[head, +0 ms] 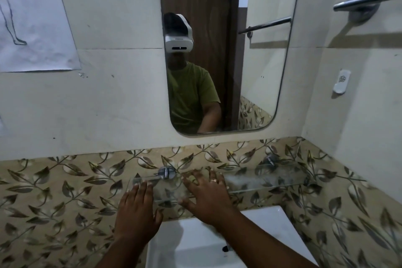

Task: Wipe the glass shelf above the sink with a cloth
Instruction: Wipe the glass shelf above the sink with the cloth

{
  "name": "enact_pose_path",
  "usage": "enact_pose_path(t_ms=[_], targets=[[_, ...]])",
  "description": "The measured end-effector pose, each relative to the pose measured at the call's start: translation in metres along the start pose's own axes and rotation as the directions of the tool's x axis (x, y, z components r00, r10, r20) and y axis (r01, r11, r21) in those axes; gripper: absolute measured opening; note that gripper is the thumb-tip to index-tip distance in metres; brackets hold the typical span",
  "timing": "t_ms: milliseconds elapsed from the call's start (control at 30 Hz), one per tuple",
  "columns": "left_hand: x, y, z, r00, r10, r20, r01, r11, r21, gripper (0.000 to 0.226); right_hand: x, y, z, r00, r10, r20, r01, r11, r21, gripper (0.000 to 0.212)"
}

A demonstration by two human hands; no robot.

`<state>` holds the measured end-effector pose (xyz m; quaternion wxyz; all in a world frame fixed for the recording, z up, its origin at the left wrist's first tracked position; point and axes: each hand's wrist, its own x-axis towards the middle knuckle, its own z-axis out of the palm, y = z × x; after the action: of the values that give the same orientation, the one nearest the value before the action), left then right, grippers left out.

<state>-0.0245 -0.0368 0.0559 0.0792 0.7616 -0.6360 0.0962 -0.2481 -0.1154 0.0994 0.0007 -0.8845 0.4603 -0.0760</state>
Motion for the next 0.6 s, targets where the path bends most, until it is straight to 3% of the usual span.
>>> enact_pose_path(t_ms=[67,167,333,500,600], targets=[[0.001,-0.001,0.0,1.0,0.0,0.002,0.0,1.0,0.0,0.084,-0.012,0.013,0.0,0.999,-0.03,-0.018,0.03,0.999,-0.021,0.095],[0.001,-0.002,0.0,1.0,-0.003,-0.013,0.003,1.0,0.0,0.082,-0.017,0.036,-0.004,0.999,0.048,-0.012,-0.048,0.999,-0.026,0.103],[0.002,0.003,-0.003,1.0,-0.008,-0.026,0.007,1.0,-0.016,0.08,0.0,0.026,-0.009,0.981,0.191,0.029,-0.192,0.98,0.059,0.094],[0.003,0.002,-0.005,1.0,-0.011,-0.004,0.011,1.0,-0.001,0.081,-0.008,0.023,-0.005,0.996,0.091,-0.021,-0.09,0.995,0.031,0.086],[0.003,0.0,-0.005,1.0,-0.016,0.009,0.016,1.0,0.0,0.081,-0.018,0.045,-0.003,0.999,0.045,-0.016,-0.046,0.999,-0.013,0.096]])
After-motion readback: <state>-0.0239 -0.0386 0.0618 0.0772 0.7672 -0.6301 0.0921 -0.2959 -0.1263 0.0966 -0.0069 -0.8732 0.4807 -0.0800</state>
